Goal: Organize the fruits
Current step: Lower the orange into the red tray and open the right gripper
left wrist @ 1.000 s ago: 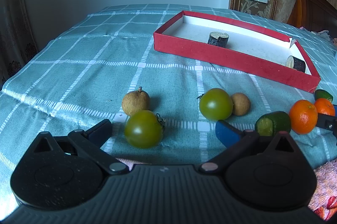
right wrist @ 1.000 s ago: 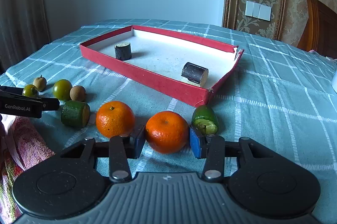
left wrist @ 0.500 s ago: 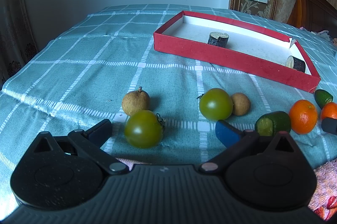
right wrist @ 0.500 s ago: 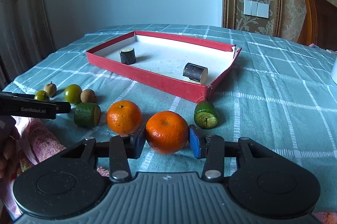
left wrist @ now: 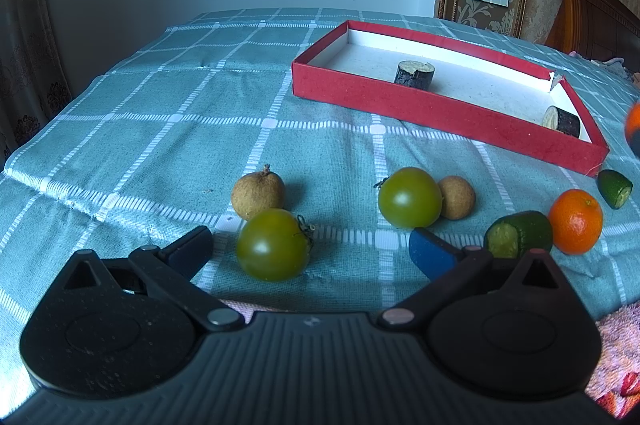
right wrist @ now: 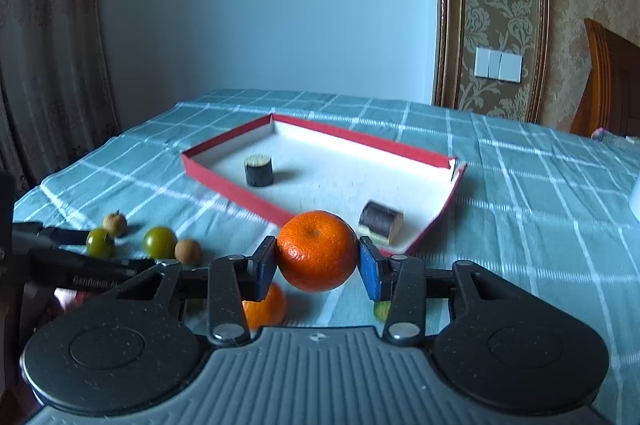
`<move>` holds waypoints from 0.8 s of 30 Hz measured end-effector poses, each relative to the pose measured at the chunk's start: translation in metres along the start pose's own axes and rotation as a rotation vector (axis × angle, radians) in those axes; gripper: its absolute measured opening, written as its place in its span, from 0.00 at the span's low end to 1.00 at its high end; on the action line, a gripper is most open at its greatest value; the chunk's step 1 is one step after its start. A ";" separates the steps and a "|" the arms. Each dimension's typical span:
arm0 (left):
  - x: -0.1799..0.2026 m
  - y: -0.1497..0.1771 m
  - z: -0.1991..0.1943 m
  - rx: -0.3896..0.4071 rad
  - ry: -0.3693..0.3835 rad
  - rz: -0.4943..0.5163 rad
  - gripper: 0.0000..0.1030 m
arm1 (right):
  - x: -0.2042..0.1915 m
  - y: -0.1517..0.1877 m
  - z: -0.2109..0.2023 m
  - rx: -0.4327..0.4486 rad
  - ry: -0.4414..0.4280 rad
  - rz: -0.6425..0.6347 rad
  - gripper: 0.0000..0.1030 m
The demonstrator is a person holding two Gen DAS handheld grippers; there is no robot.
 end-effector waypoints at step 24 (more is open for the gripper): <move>0.000 0.000 0.000 0.001 0.001 0.000 1.00 | 0.039 -0.022 0.080 -0.045 0.039 0.084 0.59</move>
Point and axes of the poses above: each gripper's, at about its wrist camera, not at the fingertips, and z roughly the way its jaws point, x to its right, y to its underside, the point moved 2 cm from there along z, roughly the way its jaws point, and after that the axes turned 12 degrees about -z, right-handed, at the moved point
